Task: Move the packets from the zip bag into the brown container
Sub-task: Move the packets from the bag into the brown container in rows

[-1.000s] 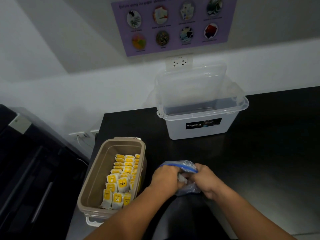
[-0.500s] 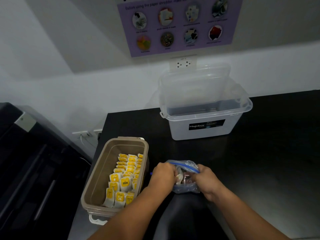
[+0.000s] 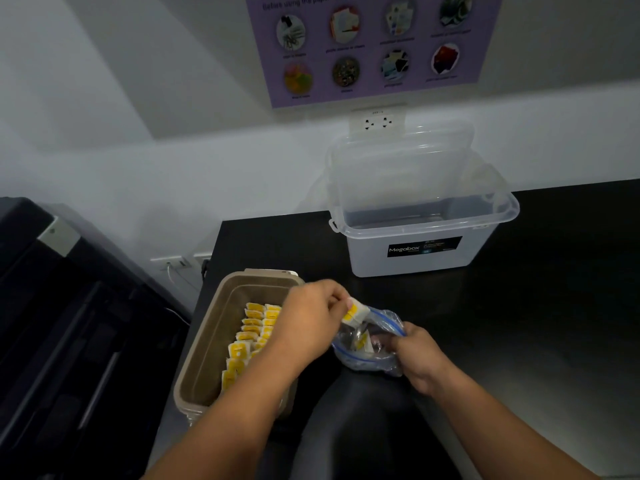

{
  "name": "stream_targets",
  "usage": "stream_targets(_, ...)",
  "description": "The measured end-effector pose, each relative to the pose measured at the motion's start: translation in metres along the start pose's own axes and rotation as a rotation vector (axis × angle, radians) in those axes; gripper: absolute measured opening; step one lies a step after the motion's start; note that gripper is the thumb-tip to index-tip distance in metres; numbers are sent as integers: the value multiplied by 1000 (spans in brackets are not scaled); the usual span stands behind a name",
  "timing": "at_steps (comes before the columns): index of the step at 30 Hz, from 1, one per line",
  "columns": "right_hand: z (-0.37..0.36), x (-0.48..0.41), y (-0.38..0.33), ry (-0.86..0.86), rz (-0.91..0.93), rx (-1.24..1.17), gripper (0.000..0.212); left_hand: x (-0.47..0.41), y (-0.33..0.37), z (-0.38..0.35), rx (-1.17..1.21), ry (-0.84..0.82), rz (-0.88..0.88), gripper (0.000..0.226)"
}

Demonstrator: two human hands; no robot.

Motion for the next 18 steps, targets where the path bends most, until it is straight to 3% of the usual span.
stream_targets(4,-5,-2,1,3,-6,-56,34,9,-21,66,82,134,44,2)
stream_targets(7,-8,1,2,17,4,-70,34,14,-44,96,33,137,47,6)
stream_targets(13,-12,9,12,80,21,-83,35,19,-93,80,-60,-233,20,7)
stream_targets(18,-16,22,12,124,61,-142,19,19,-115,37,-186,-514,-46,11)
Point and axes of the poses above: each hand's wrist, its own x-axis away from the middle knuckle, its own z-axis out of the back of the hand, y = z × x, the point moved 7 cm from there along -x, towards the middle knuckle, and after that the axes turned 4 degrees about -x, right-handed, at the moved point
